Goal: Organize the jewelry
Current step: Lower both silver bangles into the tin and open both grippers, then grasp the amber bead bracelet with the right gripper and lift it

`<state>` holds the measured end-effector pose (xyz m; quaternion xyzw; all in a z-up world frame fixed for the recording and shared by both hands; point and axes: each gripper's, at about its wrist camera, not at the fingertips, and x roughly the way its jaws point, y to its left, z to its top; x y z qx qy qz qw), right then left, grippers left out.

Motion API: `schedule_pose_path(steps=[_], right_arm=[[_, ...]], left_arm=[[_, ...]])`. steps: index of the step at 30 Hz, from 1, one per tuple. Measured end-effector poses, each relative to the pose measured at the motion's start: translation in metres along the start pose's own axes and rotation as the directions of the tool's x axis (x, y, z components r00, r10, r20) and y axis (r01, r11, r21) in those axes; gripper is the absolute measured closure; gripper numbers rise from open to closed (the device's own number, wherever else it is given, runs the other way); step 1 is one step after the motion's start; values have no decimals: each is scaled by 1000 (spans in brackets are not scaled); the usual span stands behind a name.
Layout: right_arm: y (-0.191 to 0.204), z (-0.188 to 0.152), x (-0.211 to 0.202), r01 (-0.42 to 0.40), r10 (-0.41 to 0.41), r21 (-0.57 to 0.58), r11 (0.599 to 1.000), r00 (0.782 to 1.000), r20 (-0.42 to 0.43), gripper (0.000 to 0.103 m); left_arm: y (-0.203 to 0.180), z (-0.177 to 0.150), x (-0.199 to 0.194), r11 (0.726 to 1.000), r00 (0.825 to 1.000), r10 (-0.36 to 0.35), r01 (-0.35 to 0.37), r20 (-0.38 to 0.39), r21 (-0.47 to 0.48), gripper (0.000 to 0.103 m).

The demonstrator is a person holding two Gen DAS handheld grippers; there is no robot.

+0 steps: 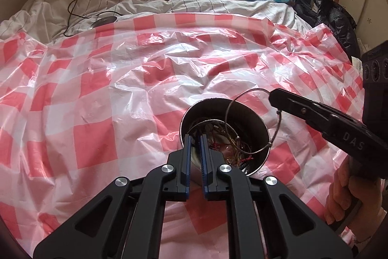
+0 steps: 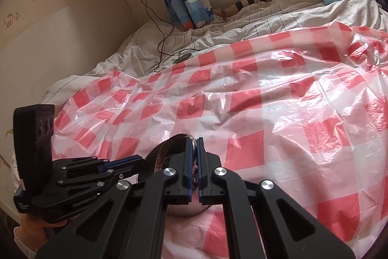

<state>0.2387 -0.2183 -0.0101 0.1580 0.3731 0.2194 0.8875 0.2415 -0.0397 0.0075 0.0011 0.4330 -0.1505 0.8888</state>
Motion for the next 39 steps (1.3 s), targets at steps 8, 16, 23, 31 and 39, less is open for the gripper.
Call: schedule_pose_path(steps=[8, 16, 23, 31, 39], right_arm=[[20, -15, 20, 72, -78, -91, 993, 995, -62, 70], [23, -26, -36, 89, -89, -85, 992, 996, -7, 55], [38, -76, -85, 78, -81, -85, 993, 996, -33, 38], [58, -125, -115, 98, -107, -153, 983, 993, -51, 25], [57, -133, -111, 117, -129, -164, 979, 989, -66, 25]], left_arm=[[-4, -27, -32, 993, 992, 118, -118, 37, 20, 61], [-22, -63, -69, 976, 975, 203, -209, 96, 65, 56], [-32, -95, -99, 970, 964, 225, -235, 140, 61, 46], [-35, -118, -120, 971, 960, 223, -234, 171, 47, 42], [-37, -122, -119, 970, 959, 220, -234, 178, 62, 41]])
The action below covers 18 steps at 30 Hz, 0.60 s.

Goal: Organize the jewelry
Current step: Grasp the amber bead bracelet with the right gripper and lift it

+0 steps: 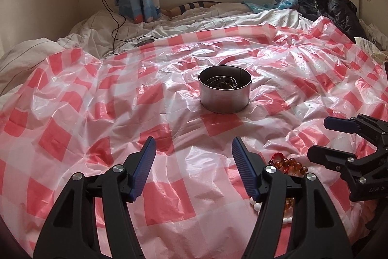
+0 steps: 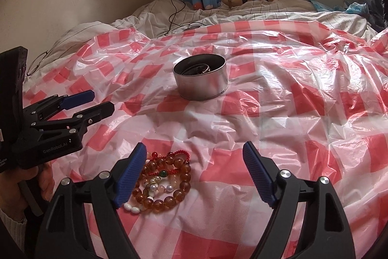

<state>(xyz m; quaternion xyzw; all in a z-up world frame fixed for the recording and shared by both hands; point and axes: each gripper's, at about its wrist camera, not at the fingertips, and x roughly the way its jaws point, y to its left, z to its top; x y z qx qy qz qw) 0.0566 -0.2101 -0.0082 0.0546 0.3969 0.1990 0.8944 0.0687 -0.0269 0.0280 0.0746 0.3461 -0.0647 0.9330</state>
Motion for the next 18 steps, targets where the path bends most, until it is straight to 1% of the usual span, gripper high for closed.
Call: schedule_pose_path(steps=[5, 12, 15, 18], right_arm=[[4, -4, 7, 8, -9, -26, 1000, 1000, -25, 25], [13, -6, 12, 41, -44, -83, 996, 998, -39, 25], [15, -8, 15, 49, -54, -96, 994, 997, -50, 25], [15, -9, 16, 39, -45, -103, 994, 997, -57, 25]], left_arm=[[-3, 1, 1, 1000, 1000, 0, 0, 5, 10, 41], [-7, 4, 2, 1000, 1000, -8, 7, 11, 26, 38], [-10, 3, 3, 999, 1000, -7, 7, 13, 39, 31], [-11, 3, 3, 999, 1000, -9, 8, 16, 47, 29]])
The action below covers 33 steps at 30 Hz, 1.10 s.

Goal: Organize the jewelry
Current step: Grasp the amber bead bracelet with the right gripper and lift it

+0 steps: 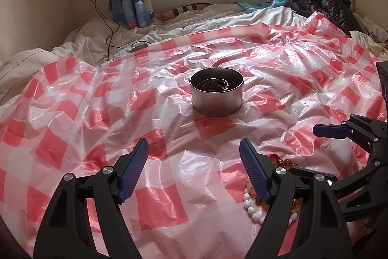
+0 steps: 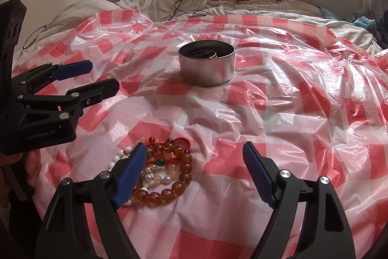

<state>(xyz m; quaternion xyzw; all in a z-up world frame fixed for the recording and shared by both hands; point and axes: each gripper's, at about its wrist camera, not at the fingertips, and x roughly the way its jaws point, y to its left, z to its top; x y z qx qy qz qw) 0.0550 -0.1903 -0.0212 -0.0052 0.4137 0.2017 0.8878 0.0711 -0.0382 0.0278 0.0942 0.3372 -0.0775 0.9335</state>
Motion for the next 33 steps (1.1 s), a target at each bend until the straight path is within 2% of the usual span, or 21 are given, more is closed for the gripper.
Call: schedule_pose_path(steps=[3, 8, 10, 12, 14, 16, 19, 22, 26, 30, 33], right_arm=[[0, -1, 1, -9, 9, 3, 1000, 1000, -7, 26], [4, -4, 3, -53, 52, -14, 999, 998, -39, 53], [12, -6, 4, -50, 48, -54, 997, 998, -50, 57], [19, -8, 5, -41, 36, -88, 995, 998, -55, 58], [21, -9, 8, -56, 50, -86, 995, 996, -72, 67], [19, -11, 10, -43, 37, -80, 996, 996, -82, 69], [10, -11, 15, -44, 40, -32, 999, 994, -106, 78], [1, -10, 14, -90, 92, 26, 996, 991, -99, 91], [-9, -6, 2, -136, 140, 93, 986, 989, -40, 91], [-26, 1, -16, -167, 164, 172, 971, 986, 33, 91], [-43, 0, -23, -199, 186, 245, 949, 980, 76, 91]], left_arm=[[5, -1, 4, 999, 999, -41, 41, -18, -36, 29], [31, -4, 13, 974, 991, -122, 111, -47, -197, 29], [38, -7, 15, 963, 990, -132, 117, -49, -243, 29], [41, -8, 16, 958, 989, -141, 124, -47, -260, 29], [39, -9, 17, 957, 988, -146, 128, -49, -260, 29], [38, -9, 19, 959, 987, -149, 131, -55, -253, 29], [35, -8, 21, 960, 986, -156, 136, -61, -246, 29], [36, -9, 22, 957, 985, -163, 141, -65, -254, 29], [42, -11, 26, 939, 977, -204, 175, -69, -297, 29], [41, -14, 36, 912, 957, -280, 239, -81, -332, 29], [36, -15, 42, 911, 951, -294, 249, -94, -329, 29]])
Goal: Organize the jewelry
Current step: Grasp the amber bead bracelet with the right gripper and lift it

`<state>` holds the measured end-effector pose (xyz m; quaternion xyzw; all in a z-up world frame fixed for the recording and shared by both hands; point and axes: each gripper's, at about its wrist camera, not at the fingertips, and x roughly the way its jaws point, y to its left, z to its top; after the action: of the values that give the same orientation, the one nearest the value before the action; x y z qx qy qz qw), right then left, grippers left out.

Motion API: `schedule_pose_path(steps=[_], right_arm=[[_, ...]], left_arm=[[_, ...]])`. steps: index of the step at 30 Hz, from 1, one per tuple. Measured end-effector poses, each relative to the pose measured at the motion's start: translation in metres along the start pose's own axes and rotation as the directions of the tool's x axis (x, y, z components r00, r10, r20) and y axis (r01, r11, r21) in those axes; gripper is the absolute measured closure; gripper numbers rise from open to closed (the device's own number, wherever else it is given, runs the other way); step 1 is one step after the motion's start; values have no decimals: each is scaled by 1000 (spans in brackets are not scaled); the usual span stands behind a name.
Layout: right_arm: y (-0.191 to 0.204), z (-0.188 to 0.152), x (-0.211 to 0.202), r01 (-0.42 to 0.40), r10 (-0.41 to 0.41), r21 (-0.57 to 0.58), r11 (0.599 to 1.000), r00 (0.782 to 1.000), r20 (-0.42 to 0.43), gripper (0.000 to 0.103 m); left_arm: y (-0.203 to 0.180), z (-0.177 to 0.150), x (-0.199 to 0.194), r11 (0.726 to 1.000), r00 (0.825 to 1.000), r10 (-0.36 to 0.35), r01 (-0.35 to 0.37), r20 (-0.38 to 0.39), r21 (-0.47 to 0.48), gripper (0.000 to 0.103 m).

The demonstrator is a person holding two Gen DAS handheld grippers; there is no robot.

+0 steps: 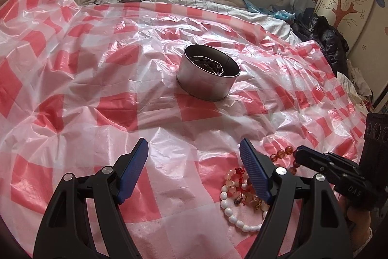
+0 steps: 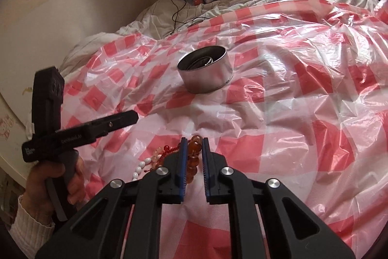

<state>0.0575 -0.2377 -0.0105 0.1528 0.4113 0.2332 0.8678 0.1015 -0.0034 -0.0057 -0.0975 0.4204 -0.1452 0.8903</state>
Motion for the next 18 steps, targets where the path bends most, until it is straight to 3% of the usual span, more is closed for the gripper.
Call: schedule_pose_path(steps=[3, 6, 8, 11, 14, 16, 18], right_arm=[[-8, 7, -14, -18, 16, 44, 999, 998, 58, 91], [-17, 9, -22, -15, 8, 81, 997, 996, 86, 91], [-23, 10, -25, -27, 16, 108, 994, 995, 100, 91], [-27, 12, -28, -29, 14, 129, 991, 993, 118, 91], [-31, 13, -32, -38, 19, 141, 989, 991, 133, 91], [-32, 13, -32, -41, 21, 143, 989, 991, 135, 91], [-32, 14, -31, -43, 24, 142, 989, 991, 132, 91]], left_arm=[[-6, 0, 4, 999, 999, -51, 51, -4, 11, 29], [-31, -3, 12, 989, 998, -69, 69, -8, 133, 29], [-54, -7, 19, 966, 998, -65, 68, -20, 251, 29], [-80, -19, 35, 917, 998, -3, 25, -56, 397, 29], [-93, -26, 44, 886, 997, 22, 14, -72, 464, 29], [-95, -28, 47, 880, 997, 22, 19, -81, 474, 30], [-93, -27, 49, 888, 995, -1, 47, -100, 457, 53]])
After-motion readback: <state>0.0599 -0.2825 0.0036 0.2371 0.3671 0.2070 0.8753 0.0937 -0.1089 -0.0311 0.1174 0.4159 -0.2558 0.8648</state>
